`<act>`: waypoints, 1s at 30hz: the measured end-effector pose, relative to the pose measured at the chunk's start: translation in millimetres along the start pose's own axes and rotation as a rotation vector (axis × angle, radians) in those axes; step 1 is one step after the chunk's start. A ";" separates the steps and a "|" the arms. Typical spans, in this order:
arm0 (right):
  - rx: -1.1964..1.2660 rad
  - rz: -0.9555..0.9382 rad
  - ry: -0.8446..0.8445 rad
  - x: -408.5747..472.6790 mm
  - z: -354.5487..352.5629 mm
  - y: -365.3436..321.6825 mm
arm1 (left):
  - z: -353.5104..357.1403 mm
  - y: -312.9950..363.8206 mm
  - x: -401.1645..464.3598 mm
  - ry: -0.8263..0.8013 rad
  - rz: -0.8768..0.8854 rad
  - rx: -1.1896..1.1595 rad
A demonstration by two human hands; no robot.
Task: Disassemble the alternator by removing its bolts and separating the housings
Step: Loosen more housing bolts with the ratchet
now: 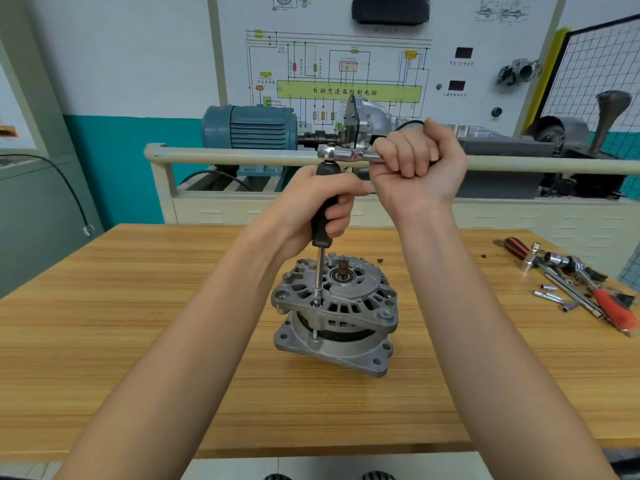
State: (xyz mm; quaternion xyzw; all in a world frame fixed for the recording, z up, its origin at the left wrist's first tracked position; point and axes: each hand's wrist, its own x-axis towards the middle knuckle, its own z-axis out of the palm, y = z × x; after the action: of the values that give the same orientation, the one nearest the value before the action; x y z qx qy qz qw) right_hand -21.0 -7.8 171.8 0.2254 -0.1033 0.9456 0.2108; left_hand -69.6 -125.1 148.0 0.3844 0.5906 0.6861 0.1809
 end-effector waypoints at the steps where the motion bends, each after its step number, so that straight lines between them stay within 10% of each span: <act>1: -0.011 -0.023 -0.002 -0.7 0.8 2.5 | 0.4 -0.1 0.5 0.005 -0.005 -0.005; 12: -0.910 -0.827 -0.541 -51.1 10.2 53.8 | 25.4 -19.6 13.5 0.465 0.126 0.286; 23: -0.059 -0.053 -0.118 -12.9 2.4 0.2 | -1.5 1.2 -3.1 -0.088 -0.015 -0.028; 30: -0.324 -0.233 -0.235 -23.9 5.3 13.8 | 9.7 -1.5 1.4 0.213 -0.028 0.009</act>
State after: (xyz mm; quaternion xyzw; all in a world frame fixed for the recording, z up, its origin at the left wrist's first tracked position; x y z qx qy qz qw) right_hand -5.7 -30.0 163.8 0.3077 -0.2511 0.8531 0.3385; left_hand -63.6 -117.3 147.1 0.3018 0.6148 0.7179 0.1249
